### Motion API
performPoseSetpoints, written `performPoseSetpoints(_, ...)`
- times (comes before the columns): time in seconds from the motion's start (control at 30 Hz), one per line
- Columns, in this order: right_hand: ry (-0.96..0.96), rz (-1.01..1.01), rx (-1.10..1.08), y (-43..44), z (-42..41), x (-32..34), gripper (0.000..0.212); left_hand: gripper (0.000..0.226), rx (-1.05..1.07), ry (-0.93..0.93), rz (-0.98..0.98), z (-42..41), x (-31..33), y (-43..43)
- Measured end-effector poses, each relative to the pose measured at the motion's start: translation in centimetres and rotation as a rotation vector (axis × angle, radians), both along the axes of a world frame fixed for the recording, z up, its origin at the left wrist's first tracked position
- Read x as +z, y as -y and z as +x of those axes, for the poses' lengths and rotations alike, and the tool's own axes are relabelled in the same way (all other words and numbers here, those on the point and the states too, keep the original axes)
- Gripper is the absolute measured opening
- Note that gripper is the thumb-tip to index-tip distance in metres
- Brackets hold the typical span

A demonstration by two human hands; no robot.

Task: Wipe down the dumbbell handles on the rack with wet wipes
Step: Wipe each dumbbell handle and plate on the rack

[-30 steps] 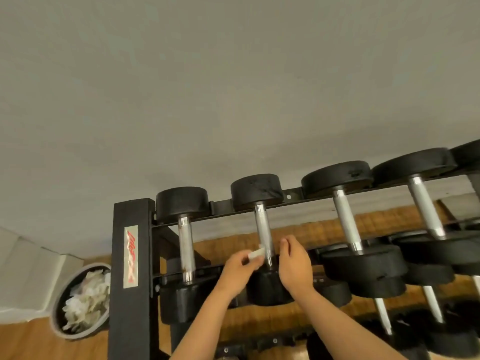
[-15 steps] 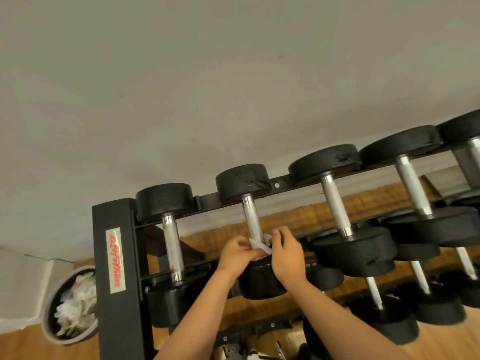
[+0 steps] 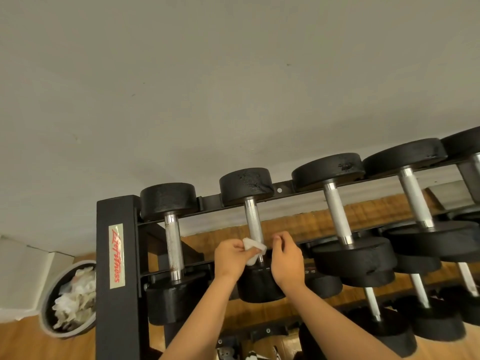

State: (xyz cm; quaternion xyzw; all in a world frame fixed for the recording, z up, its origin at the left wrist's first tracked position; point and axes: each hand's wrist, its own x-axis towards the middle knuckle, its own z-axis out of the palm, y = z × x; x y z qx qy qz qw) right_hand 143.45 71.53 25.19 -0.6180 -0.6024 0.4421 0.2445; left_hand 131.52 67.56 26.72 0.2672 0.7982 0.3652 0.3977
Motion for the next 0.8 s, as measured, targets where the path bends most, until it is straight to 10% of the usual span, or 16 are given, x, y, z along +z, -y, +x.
performPoseSetpoints(0.8, -0.058, -0.04, 0.01, -0.3, 0.3, 0.9, 0.02, 0.01, 0.388, 0.228, 0.228, 0.5, -0.3, -3.7)
